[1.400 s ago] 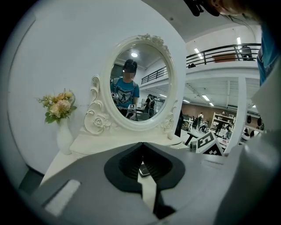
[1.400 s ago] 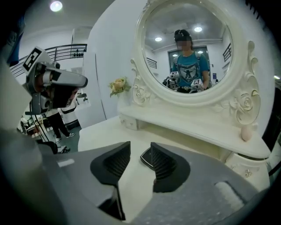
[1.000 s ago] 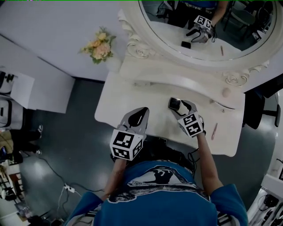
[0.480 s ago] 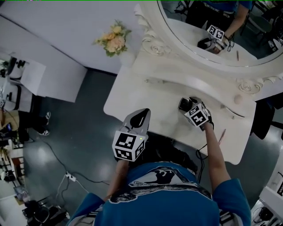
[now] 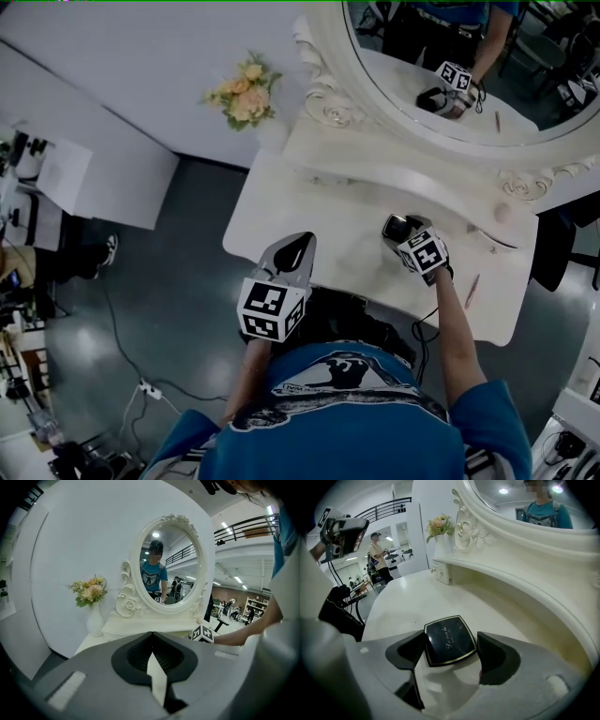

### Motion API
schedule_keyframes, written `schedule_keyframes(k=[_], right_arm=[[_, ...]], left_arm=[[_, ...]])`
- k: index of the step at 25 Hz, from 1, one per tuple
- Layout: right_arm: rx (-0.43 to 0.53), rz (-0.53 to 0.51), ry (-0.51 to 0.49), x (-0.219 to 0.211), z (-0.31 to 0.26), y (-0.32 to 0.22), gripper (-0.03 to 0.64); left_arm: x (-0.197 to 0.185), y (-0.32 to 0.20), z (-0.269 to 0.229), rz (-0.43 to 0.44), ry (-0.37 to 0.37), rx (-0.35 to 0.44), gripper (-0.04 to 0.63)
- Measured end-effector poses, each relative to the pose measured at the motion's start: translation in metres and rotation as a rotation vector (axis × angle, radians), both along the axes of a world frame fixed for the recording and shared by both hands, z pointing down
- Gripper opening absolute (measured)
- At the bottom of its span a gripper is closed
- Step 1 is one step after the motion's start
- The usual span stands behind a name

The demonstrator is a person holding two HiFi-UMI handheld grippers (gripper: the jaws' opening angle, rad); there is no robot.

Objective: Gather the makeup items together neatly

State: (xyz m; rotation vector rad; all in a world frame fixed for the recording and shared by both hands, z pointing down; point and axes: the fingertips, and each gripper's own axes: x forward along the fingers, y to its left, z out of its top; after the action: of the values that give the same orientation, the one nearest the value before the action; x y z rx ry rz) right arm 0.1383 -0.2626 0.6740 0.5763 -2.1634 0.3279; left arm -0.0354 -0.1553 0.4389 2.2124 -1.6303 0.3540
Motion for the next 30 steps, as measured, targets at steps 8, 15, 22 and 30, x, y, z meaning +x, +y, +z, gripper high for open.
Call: schedule_keyframes(k=[8, 15, 22, 30], right_arm=[[0.002, -0.003, -0.022, -0.039, -0.010, 0.030, 0.351], [-0.001, -0.077, -0.050, -0.110, -0.017, 0.049, 0.351], [0.004, -0.129, -0.047, -0.165, -0.019, 0.060, 0.351], [-0.016, -0.166, 0.013, -0.184, -0.001, 0.066, 0.353]], left_arm=[[-0.035, -0.001, -0.007, 0.014, 0.004, 0.013, 0.018], [-0.067, 0.003, -0.008, 0.006, 0.012, 0.025, 0.018], [-0.097, 0.009, -0.009, -0.004, 0.021, 0.032, 0.018], [-0.113, 0.009, -0.007, 0.015, 0.030, 0.033, 0.018]])
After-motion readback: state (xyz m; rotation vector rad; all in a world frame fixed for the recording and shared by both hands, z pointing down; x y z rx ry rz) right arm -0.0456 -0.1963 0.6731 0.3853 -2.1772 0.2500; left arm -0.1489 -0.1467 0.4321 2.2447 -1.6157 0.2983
